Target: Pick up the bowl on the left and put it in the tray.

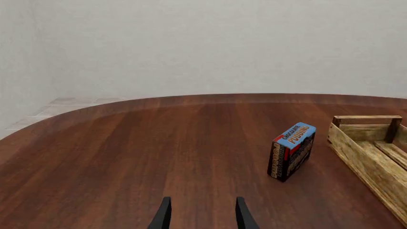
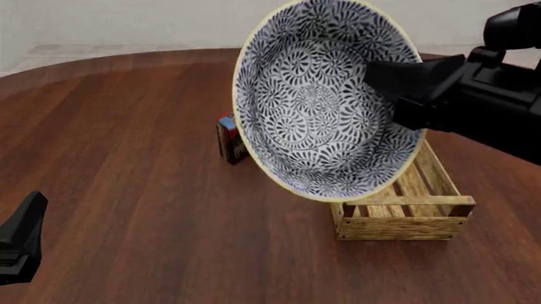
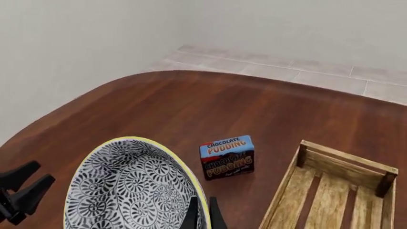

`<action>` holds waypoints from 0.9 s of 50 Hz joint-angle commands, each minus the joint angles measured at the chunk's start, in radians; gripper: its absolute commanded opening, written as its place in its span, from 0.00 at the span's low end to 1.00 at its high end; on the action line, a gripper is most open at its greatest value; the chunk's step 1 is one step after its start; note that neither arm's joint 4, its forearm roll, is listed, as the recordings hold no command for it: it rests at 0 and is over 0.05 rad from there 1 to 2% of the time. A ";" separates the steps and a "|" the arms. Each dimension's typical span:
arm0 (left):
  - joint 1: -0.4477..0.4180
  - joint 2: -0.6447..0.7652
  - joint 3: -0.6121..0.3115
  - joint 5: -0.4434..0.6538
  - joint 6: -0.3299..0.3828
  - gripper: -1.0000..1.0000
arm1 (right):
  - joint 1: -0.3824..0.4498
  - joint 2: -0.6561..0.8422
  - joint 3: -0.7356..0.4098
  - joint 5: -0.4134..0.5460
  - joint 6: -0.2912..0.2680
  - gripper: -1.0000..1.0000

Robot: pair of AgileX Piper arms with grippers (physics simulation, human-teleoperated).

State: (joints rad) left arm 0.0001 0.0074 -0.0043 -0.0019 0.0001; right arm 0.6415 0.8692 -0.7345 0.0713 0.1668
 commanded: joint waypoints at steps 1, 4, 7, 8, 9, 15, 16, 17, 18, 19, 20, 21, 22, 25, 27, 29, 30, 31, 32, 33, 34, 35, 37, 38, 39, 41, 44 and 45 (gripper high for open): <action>0.000 0.000 0.000 0.000 0.000 1.00 | -0.052 -0.042 0.004 0.017 0.054 0.00; 0.000 0.000 0.000 0.000 0.000 1.00 | -0.058 -0.046 0.007 0.018 0.065 0.00; 0.000 0.000 0.000 0.000 0.000 1.00 | -0.075 -0.052 0.016 0.015 0.076 0.00; 0.000 0.000 0.000 0.000 0.000 1.00 | -0.087 -0.053 0.021 0.012 0.081 0.00; 0.000 0.000 0.000 0.000 0.000 1.00 | -0.100 -0.053 0.024 0.011 0.094 0.00; 0.000 0.000 0.000 0.000 0.000 1.00 | -0.118 -0.055 0.036 0.008 0.116 0.00; 0.000 0.000 0.000 0.000 0.000 1.00 | -0.134 -0.057 0.040 0.007 0.126 0.00; 0.000 0.000 0.000 0.000 0.000 1.00 | -0.135 -0.057 0.042 0.006 0.129 0.00; 0.000 0.000 0.000 0.000 0.000 1.00 | -0.144 -0.057 0.044 0.006 0.134 0.00; 0.000 0.000 0.000 0.000 0.000 1.00 | -0.151 -0.058 0.047 0.006 0.139 0.00; 0.000 0.000 0.000 0.000 0.000 1.00 | -0.154 -0.058 0.048 0.005 0.147 0.00; 0.000 0.000 0.000 0.000 0.000 1.00 | -0.164 -0.059 0.050 0.006 0.149 0.00; 0.000 0.000 0.000 0.000 0.000 1.00 | -0.170 -0.059 0.052 0.005 0.154 0.00; 0.000 0.000 0.000 0.000 0.000 1.00 | -0.188 -0.051 0.062 -0.001 0.172 0.00; 0.000 0.000 0.000 0.000 0.000 1.00 | -0.194 -0.048 0.066 -0.006 0.179 0.00; 0.000 0.000 0.000 0.000 0.000 1.00 | -0.204 -0.041 0.072 -0.011 0.190 0.00; 0.000 0.000 0.000 0.000 0.000 1.00 | -0.204 -0.041 0.072 -0.011 0.190 0.00; 0.000 0.000 0.000 0.000 0.000 1.00 | -0.209 -0.039 0.075 -0.014 0.195 0.00; 0.000 0.000 0.000 0.000 0.000 1.00 | -0.216 -0.034 0.077 -0.015 0.199 0.00; 0.000 0.000 0.000 0.000 0.000 1.00 | -0.218 -0.035 0.079 -0.017 0.199 0.00; 0.000 0.000 0.000 0.000 0.000 1.00 | -0.222 -0.032 0.080 -0.017 0.199 0.00; 0.000 0.000 0.000 0.000 0.000 1.00 | -0.227 -0.027 0.083 -0.018 0.203 0.00; 0.000 0.000 0.000 0.000 0.000 1.00 | -0.244 -0.022 0.085 -0.017 0.206 0.00; 0.000 0.000 0.000 0.000 0.000 1.00 | -0.246 -0.019 0.085 -0.019 0.209 0.00; 0.000 0.000 0.000 0.000 0.000 1.00 | -0.249 -0.018 0.085 -0.018 0.210 0.00; 0.000 0.000 0.000 0.000 0.000 1.00 | -0.263 -0.017 0.087 -0.015 0.218 0.00; 0.000 0.000 0.000 0.000 0.000 1.00 | -0.277 -0.007 0.091 -0.015 0.222 0.00; 0.000 0.000 0.000 0.000 0.000 1.00 | -0.284 -0.007 0.091 -0.014 0.219 0.00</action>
State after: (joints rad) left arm 0.0001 0.0075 -0.0043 -0.0019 0.0001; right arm 0.4088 0.8464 -0.6509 0.0610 0.3600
